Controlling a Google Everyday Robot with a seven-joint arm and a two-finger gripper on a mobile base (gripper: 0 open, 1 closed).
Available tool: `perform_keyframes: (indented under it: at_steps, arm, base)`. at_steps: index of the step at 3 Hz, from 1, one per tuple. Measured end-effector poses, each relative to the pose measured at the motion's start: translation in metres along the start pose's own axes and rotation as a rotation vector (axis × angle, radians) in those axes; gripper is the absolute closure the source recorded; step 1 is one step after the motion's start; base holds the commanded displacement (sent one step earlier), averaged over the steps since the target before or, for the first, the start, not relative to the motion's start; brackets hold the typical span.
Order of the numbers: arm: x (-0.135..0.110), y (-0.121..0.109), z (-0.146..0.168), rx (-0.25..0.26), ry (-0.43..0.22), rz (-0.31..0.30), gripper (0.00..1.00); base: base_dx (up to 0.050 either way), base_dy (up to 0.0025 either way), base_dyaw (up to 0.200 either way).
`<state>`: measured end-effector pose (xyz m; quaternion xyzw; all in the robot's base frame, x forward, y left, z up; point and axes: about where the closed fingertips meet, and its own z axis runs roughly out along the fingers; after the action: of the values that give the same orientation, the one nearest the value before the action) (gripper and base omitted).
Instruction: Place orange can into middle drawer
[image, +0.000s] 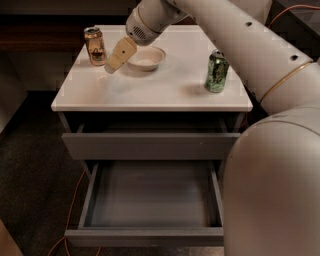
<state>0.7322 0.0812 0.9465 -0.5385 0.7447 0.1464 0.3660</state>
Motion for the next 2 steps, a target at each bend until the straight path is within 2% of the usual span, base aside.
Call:
perform_keyframes:
  at_steps: [1,2]
  arm:
    - [-0.005,-0.035,0.036,0.125,-0.043,0.137,0.00]
    - [-0.010,-0.062,0.057,0.205,-0.104,0.225,0.00]
  base:
    - [0.000,0.00000,0.000]
    - [0.000,0.00000,0.000]
